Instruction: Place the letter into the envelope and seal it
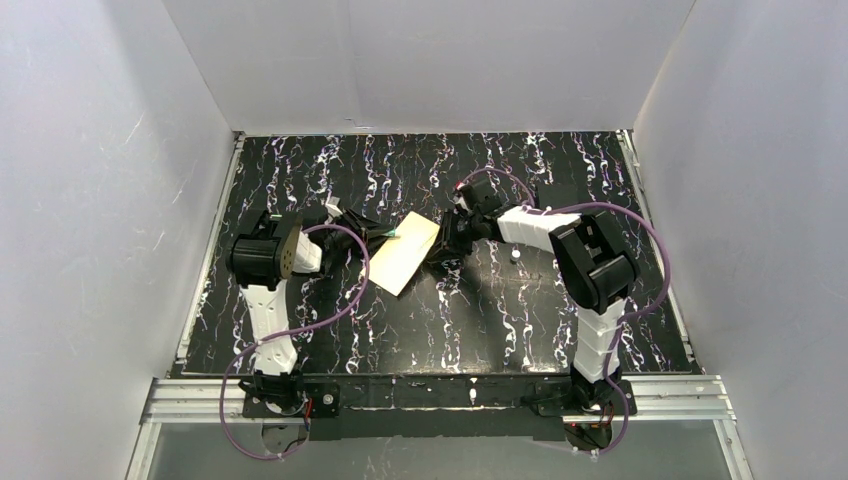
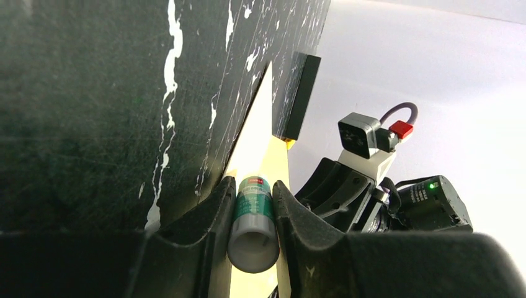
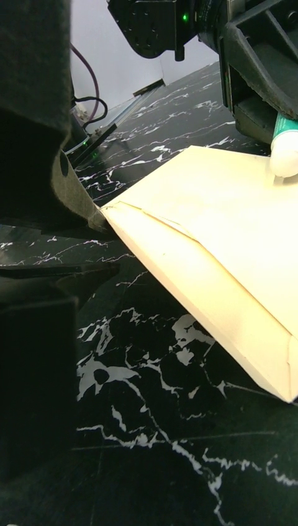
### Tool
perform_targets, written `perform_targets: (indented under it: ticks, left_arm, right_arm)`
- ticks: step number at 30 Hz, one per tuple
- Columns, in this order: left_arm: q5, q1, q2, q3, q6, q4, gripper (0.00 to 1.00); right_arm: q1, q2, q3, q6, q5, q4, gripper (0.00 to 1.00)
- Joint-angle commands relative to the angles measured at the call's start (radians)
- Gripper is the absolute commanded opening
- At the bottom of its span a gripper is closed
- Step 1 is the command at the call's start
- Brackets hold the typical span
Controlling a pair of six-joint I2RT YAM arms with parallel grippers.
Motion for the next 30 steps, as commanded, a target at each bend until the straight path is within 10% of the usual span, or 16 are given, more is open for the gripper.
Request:
perform_targets:
  ticks: [1, 30]
  left_arm:
    - [-0.039, -0.006, 0.031, -0.042, -0.054, 0.084, 0.00]
    - [-0.152, -0.008, -0.047, -0.124, 0.014, -0.044, 0.00]
  right_arm:
    - [0.016, 0.031, 0.051, 0.005, -0.012, 0.026, 0.29]
    - [0.075, 0.216, 0.175, 0.179, -0.083, 0.274, 0.29]
